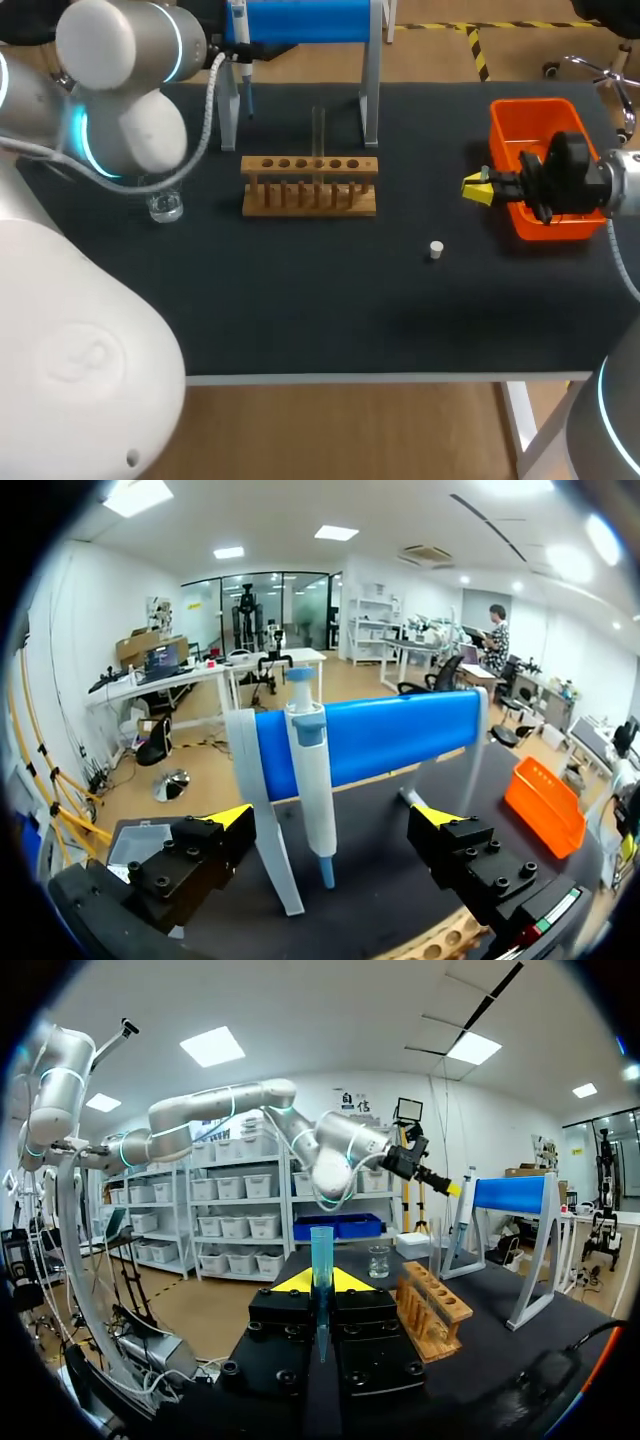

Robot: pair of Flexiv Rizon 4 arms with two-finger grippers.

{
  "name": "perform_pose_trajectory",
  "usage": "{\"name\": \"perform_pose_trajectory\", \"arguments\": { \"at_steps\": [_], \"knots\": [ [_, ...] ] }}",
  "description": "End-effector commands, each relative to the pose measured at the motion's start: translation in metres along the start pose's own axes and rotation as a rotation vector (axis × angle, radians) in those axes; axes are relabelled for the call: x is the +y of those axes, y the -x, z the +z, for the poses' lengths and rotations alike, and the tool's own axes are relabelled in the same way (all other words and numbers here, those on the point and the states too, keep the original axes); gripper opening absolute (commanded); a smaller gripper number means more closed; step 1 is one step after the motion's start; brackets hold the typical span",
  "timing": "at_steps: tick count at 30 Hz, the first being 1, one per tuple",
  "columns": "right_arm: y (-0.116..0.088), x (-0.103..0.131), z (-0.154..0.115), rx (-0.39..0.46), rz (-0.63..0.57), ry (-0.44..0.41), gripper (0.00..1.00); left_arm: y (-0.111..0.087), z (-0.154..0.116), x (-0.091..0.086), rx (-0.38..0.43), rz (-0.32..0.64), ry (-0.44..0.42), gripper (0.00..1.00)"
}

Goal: Invert the test tube, pick up the pipette, mount the tip to pipette, aspirate from beaker and dispense into the tube, eject the tip, return the pipette, and cap with the stopper.

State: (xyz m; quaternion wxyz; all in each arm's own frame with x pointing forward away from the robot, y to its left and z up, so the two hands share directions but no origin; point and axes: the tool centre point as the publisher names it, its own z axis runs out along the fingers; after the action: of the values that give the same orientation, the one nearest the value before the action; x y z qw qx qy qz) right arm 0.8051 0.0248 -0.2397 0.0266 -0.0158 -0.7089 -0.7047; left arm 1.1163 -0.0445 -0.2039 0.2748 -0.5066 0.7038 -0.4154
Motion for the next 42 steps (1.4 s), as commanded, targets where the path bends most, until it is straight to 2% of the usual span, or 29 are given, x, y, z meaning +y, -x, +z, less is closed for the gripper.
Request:
{"name": "perform_pose_trajectory", "arguments": {
  "at_steps": [1,13,30,42],
  "knots": [
    [0.000,0.000,-0.001,0.001,0.000,-0.001,0.00,-0.007,0.003,-0.001,-0.183,-0.001,-0.001,1.00],
    [0.000,0.000,-0.001,0.001,0.000,-0.001,0.00,-0.011,0.007,-0.003,-0.177,0.008,-0.013,1.00],
    [0.000,0.000,-0.001,0.001,0.000,-0.001,0.00,-0.017,0.017,-0.010,-0.207,-0.059,-0.058,1.00],
    [0.000,0.000,-0.001,0.001,0.000,-0.001,0.00,-0.007,0.021,-0.017,-0.231,-0.099,-0.094,1.00]
  ]
}}
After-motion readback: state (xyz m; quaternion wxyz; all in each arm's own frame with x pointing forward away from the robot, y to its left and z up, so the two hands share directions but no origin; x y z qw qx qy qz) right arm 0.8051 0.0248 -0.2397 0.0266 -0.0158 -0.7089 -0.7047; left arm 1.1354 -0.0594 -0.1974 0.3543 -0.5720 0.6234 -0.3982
